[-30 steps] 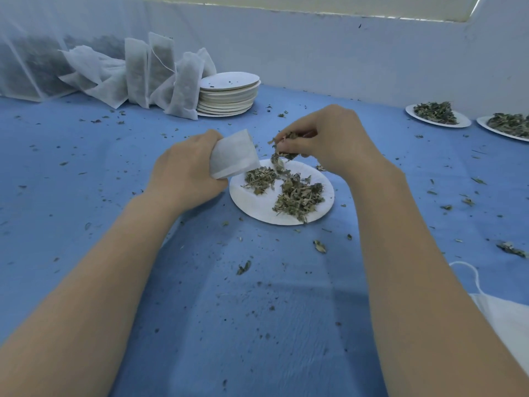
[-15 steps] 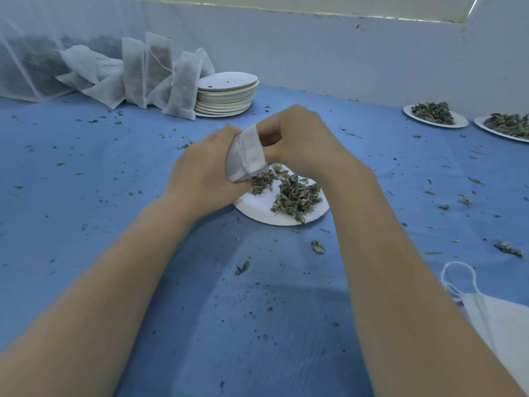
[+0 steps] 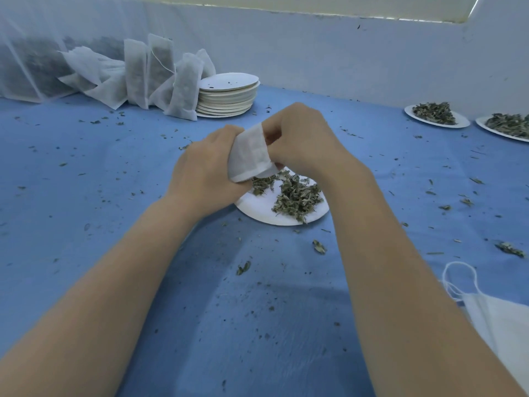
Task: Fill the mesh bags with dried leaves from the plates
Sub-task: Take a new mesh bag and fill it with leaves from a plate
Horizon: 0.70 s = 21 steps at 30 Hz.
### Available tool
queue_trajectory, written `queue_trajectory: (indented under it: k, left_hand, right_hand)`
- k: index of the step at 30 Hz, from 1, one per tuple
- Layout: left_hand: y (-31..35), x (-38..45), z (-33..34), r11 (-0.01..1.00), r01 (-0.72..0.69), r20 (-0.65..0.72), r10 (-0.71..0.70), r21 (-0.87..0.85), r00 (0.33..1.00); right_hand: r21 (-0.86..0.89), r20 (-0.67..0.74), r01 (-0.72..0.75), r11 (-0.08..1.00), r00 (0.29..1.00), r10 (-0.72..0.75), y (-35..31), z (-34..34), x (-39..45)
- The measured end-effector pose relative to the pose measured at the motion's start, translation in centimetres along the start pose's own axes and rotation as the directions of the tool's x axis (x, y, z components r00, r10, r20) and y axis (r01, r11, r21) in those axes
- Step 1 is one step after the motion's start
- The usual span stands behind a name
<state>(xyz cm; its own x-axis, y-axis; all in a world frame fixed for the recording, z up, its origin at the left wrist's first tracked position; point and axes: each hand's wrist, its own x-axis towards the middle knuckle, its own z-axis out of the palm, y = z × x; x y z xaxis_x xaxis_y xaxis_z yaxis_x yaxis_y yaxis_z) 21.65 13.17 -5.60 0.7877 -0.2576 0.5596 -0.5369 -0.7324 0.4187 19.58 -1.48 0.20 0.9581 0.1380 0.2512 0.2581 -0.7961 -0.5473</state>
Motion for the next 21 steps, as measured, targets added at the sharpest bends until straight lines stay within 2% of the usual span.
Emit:
queue_trajectory:
  k: [2, 8, 10, 12, 13, 14, 15, 17, 18, 21]
  left_hand:
    - [0.1, 0.0, 0.1, 1.0, -0.011, -0.011, 0.011, 0.005, 1.0]
    - [0.1, 0.1, 0.2, 0.999, -0.018, -0.005, 0.018, 0.043, 1.0]
    - [-0.2, 0.1, 0.0, 0.997, -0.002, -0.001, 0.003, 0.077, 1.0]
    - [-0.4, 0.2, -0.3, 0.992, 0.022, 0.02, -0.025, 0.127, 0.999]
    - [-0.5, 0.2, -0.4, 0.989, 0.032, 0.033, -0.037, 0.143, 0.999]
    - [-0.5, 0.2, -0.4, 0.988, 0.039, 0.044, -0.046, 0.151, 0.998]
    - [-0.6, 0.3, -0.4, 0.987, 0.042, 0.051, -0.051, 0.156, 0.997]
    - [-0.6, 0.3, -0.4, 0.986, 0.041, 0.054, -0.05, 0.163, 0.997]
    - [-0.6, 0.3, -0.4, 0.985, 0.04, 0.053, -0.05, 0.168, 0.997]
    - [-0.7, 0.3, -0.4, 0.983, 0.048, 0.055, -0.059, 0.18, 0.997]
  right_hand:
    - [0.005, 0.024, 0.019, 1.0, 1.0, -0.019, -0.3, 0.2, 0.1]
    - [0.097, 0.236, 0.067, 0.993, 0.968, -0.088, 0.0, -0.3, -0.5]
    - [0.256, 0.226, 0.034, 0.966, 0.97, -0.094, 0.7, -1.0, -0.8]
    - [0.374, 0.15, -0.012, 0.928, 0.988, -0.048, 1.8, -2.0, -1.0]
    - [0.347, 0.113, -0.037, 0.937, 0.994, -0.003, 2.3, -2.4, -1.1]
    - [0.249, 0.094, -0.076, 0.965, 0.994, 0.054, 2.8, -2.7, -1.2]
    - [0.101, 0.101, -0.125, 0.987, 0.988, 0.114, 3.2, -2.9, -1.2]
    - [-0.175, 0.146, -0.217, 0.96, 0.959, 0.243, 3.8, -2.8, -1.1]
    - [-0.246, 0.164, -0.255, 0.935, 0.94, 0.299, 4.0, -2.6, -1.0]
    - [-0.272, 0.201, -0.315, 0.909, 0.906, 0.374, 3.8, -1.6, -1.0]
